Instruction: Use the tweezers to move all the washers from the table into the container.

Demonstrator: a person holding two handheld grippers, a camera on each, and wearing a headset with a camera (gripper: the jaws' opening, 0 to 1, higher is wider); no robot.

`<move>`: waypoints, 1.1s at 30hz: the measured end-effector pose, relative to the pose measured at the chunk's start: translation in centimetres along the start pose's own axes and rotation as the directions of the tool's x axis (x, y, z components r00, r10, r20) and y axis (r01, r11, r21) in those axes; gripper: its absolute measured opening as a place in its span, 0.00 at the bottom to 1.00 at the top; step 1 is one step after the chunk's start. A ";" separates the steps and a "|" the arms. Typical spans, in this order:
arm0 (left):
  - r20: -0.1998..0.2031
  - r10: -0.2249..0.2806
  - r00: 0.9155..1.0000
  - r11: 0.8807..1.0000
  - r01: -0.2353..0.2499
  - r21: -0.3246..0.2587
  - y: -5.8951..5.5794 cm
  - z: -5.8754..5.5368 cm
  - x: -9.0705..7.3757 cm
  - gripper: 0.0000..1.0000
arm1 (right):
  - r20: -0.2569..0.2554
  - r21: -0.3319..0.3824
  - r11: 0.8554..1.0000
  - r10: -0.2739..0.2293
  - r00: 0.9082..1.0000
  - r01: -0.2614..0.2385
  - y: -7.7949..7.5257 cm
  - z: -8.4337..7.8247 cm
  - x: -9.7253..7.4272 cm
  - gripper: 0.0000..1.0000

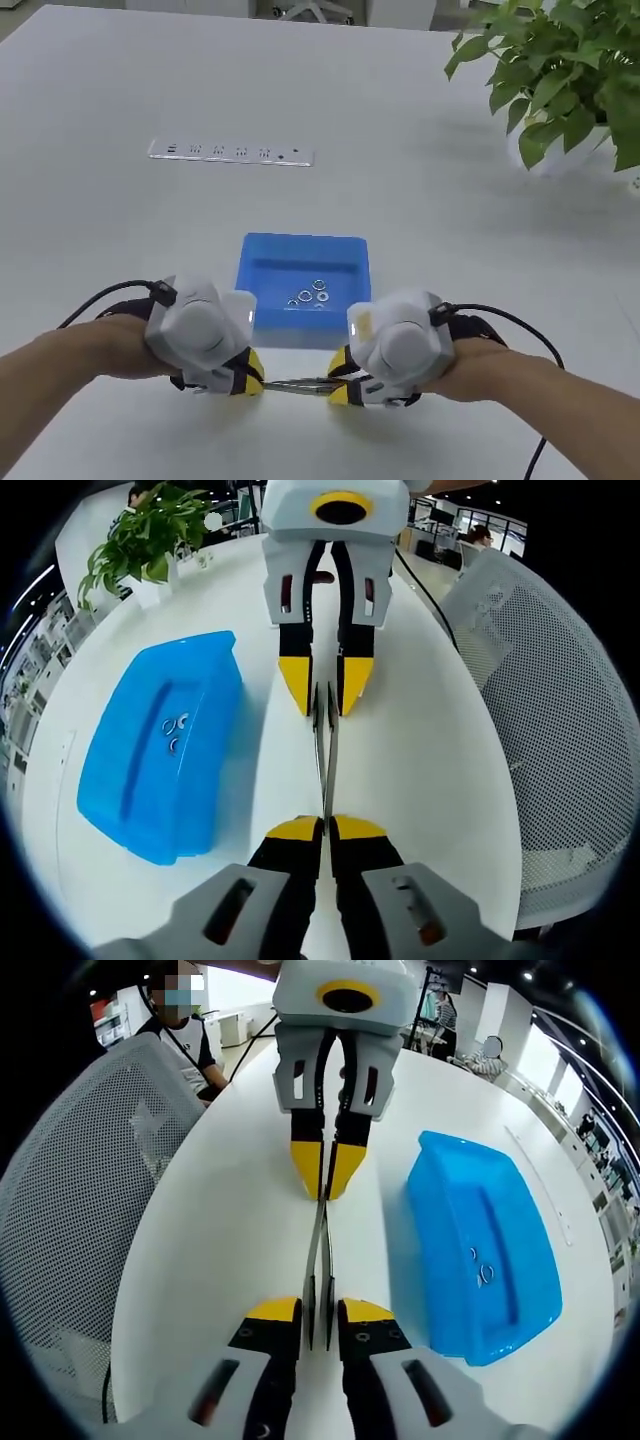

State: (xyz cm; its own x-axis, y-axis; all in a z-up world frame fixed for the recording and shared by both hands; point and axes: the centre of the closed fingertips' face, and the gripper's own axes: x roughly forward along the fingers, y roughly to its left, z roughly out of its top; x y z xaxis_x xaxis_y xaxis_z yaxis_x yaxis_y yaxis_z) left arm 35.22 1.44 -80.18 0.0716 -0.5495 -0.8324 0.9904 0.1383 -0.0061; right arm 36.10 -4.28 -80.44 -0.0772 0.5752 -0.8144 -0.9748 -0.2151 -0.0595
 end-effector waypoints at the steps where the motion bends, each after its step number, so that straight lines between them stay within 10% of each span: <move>1: 0.002 0.002 1.000 1.000 -0.002 -0.002 0.0 0.1 -0.1 0.08 | 0.005 0.005 1.000 -0.005 1.000 0.005 -0.1 0.1 -0.2 0.16; 17: 0.100 0.077 0.992 0.987 -0.061 -0.151 0.1 1.0 -4.4 0.29 | 0.072 0.119 0.981 -0.160 0.984 0.151 -1.6 0.8 -5.0 0.32; 25: 0.175 0.171 0.970 0.961 -0.124 -0.249 0.5 1.7 -7.1 0.42 | 0.120 0.258 0.931 -0.296 0.948 0.258 -2.9 0.2 -8.7 0.42; 33: 0.269 0.259 0.928 0.936 -0.172 -0.308 0.4 3.2 -9.0 0.63 | 0.169 0.373 0.870 -0.404 0.899 0.322 -2.9 -1.3 -11.7 0.61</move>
State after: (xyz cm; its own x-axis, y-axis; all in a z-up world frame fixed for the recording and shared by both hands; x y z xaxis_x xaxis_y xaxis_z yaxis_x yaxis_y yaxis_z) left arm 35.39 3.79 -70.89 0.3550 -0.6957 -0.6244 0.8779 0.4776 -0.0331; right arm 40.08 -11.40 -71.45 0.2893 0.7370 -0.6108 -0.9514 0.2919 -0.0984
